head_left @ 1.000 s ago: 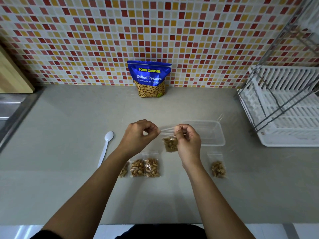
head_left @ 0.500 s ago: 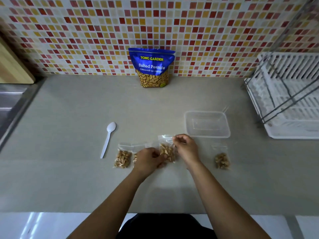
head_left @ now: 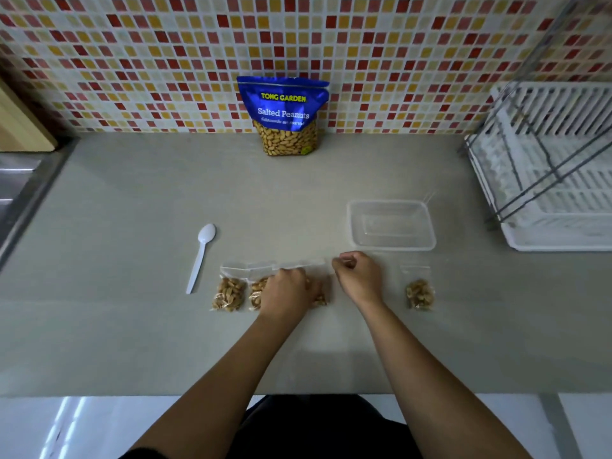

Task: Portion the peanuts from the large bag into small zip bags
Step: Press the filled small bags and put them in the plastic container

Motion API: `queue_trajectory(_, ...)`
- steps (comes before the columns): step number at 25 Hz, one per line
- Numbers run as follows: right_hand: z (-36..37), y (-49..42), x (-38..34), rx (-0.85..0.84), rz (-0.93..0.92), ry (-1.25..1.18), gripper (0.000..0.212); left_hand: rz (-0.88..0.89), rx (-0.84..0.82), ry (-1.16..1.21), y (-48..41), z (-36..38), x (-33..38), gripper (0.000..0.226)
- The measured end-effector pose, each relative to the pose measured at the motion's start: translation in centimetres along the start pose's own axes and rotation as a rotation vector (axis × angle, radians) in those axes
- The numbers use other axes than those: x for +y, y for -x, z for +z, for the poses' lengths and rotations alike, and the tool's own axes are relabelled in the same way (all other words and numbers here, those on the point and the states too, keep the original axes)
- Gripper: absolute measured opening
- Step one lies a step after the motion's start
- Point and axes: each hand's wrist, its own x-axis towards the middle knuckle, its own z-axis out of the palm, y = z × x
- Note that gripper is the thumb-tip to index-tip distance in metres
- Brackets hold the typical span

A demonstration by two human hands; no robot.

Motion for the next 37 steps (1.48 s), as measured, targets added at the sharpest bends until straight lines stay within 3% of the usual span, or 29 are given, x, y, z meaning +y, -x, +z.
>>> queue_trajectory(4,-5.4,-0.6,2.5,0.136,-0.103,0.062,0.016,0.184,-0.058,0.002,-1.5,0.8,3.5,0.037)
queue_trajectory(8,-10.3,-3.0,7.7,0.353,-0.027,0.129,0.017,0.413,-0.124,0.028,-2.5,3.1,7.5,0.035)
queue_trajectory(11,-11.4,-4.3,10.4,0.256,0.086,0.224,0.03,0.455,-0.142,0.031,-2.6,4.8,11.0,0.03)
queue_trajectory(14,-10.6,-4.3,11.3,0.167,0.074,0.207,0.026,0.318,-0.163,0.189,-2.9,6.1,13.7,0.027)
queue_trajectory(18,-10.4,-3.2,11.3,0.163,0.032,0.034,0.01,-0.066,-0.135,0.603,-3.4,7.3,15.2,0.028)
queue_trajectory(20,-10.9,-2.3,10.8,0.167,0.013,-0.11,0.005,-0.132,-0.111,0.688,-3.4,7.5,15.1,0.027)
queue_trajectory(26,-10.7,0.1,7.5,0.122,-0.009,-0.55,0.009,-0.003,-0.062,0.931,-1.4,5.6,12.3,0.011)
queue_trajectory(32,-7.8,1.8,-2.4,0.046,-0.126,-0.906,0.006,0.069,0.065,1.244,-1.2,-3.1,7.4,0.014)
queue_trajectory(37,-5.7,2.7,-8.9,-0.004,-0.173,-1.019,0.005,0.243,0.205,1.109,-1.8,-9.6,3.9,0.009)
